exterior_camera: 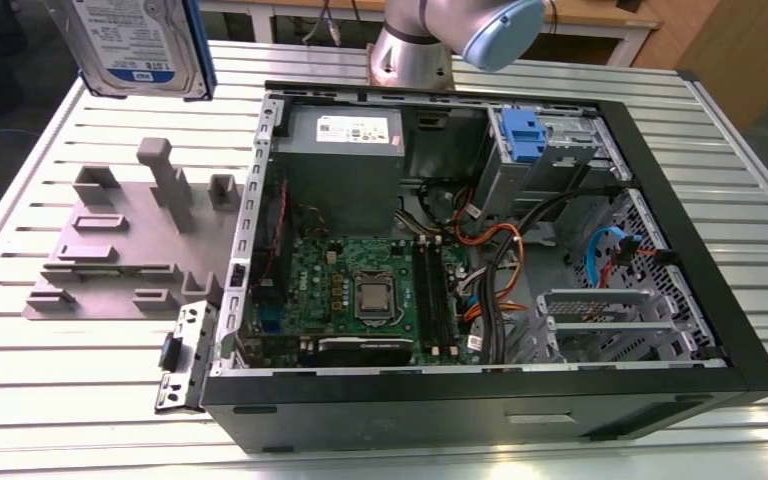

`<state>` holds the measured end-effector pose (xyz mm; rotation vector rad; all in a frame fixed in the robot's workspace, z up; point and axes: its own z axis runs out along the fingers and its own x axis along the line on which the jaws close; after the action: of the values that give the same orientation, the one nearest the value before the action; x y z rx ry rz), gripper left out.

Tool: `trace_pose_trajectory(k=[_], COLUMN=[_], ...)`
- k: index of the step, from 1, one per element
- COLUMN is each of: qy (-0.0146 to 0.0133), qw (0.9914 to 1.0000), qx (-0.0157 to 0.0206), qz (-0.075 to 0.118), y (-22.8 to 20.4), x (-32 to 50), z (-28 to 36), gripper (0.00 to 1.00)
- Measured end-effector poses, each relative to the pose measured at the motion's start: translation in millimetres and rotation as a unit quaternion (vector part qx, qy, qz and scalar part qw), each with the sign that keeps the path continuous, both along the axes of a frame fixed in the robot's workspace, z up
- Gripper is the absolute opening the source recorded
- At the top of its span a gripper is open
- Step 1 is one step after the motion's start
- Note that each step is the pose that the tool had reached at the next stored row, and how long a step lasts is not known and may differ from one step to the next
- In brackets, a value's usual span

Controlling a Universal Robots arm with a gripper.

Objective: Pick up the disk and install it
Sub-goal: 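Pick up the disk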

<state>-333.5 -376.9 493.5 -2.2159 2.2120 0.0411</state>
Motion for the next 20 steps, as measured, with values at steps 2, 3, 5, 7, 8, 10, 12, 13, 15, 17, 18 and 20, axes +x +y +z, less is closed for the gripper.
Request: trace_pose_trajectory(k=[2, 3, 5, 7, 8, 10, 12, 13, 15, 17, 18, 20], qy=[0.0000, 0.0000, -0.0001, 0.0000, 0.0000, 0.0000, 0.0000, 0.0000, 0.0000, 0.0000, 0.0000, 0.0000], qw=[1.00000, 1.00000, 1.00000, 1.00000, 1.00000, 1.00000, 1.00000, 1.00000, 1.00000, 1.00000, 1.00000, 1.00000], qx=[-0.0001, -0.0001, -0.0002, -0.0003, -0.0004, -0.0004, -0.0003, -0.0003, -0.0003, -0.0004, -0.0004, -0.0004], qz=[0.000, 0.000, 0.000, 0.000, 0.000, 0.000, 0.000, 0.000, 0.000, 0.000, 0.000, 0.000], y=[-2.2, -3.2, -4.6, -4.8, -4.8, -4.9, -5.0, -5.0, -4.9, -5.0, -5.0, -4.9], x=[0.0, 0.0, 0.1, 0.1, 0.1, 0.1, 0.3, 1.4, 5.2, 10.2, 13.0, 18.0], z=[-0.2, -0.3, -0.6, -0.6, -0.6, -0.6, -0.6, -0.6, -0.6, -0.6, -0.5, -0.6], gripper=[0.36, 0.36, 0.36, 0.36, 0.36, 0.36, 0.36, 0.36, 0.36, 0.36, 0.36, 0.36])
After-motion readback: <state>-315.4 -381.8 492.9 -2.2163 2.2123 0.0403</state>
